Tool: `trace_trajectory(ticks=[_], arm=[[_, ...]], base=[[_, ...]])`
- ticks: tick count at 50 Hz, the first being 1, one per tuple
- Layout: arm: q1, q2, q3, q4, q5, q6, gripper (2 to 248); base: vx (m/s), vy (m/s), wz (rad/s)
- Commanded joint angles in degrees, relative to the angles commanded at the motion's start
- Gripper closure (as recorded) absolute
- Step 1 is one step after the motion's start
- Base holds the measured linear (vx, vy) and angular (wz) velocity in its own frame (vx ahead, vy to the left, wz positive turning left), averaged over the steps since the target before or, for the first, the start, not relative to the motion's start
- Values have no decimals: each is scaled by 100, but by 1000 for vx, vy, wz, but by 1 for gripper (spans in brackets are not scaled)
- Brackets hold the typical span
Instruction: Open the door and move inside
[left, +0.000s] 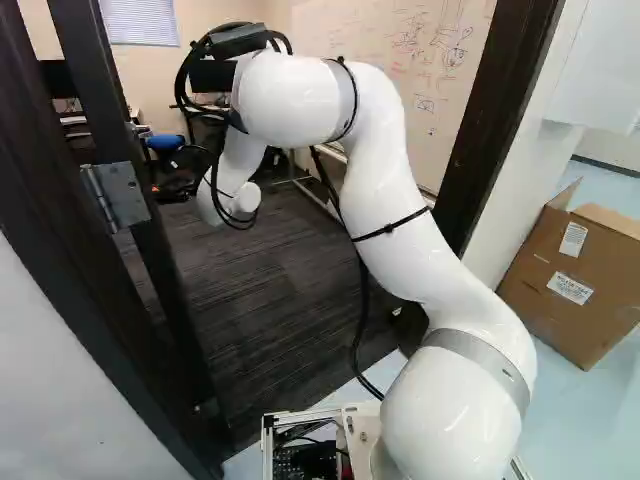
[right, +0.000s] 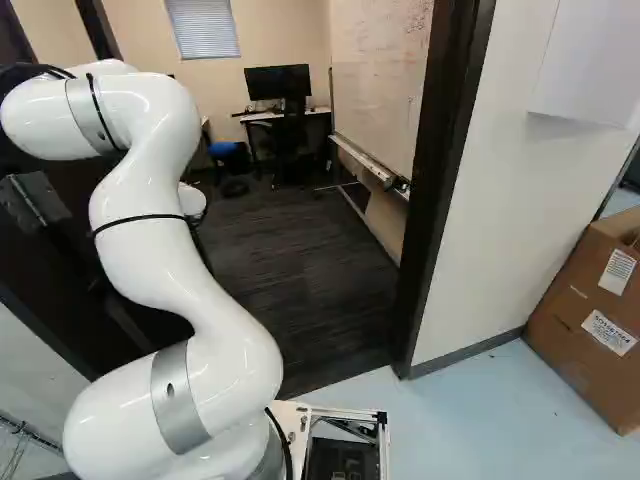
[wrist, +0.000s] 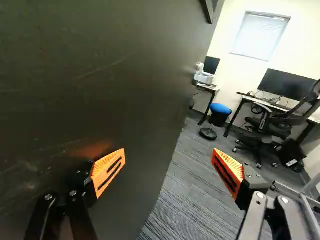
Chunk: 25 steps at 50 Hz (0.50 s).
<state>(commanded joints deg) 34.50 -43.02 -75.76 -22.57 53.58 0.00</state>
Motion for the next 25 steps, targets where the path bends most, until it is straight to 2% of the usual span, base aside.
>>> trace_trajectory(ticks=[14, 25], arm=[[-5, -8, -12, 0, 0, 0, 3], [-82, 78, 110, 0, 0, 0, 3]], base=[[0, 0, 0], [0, 0, 0]])
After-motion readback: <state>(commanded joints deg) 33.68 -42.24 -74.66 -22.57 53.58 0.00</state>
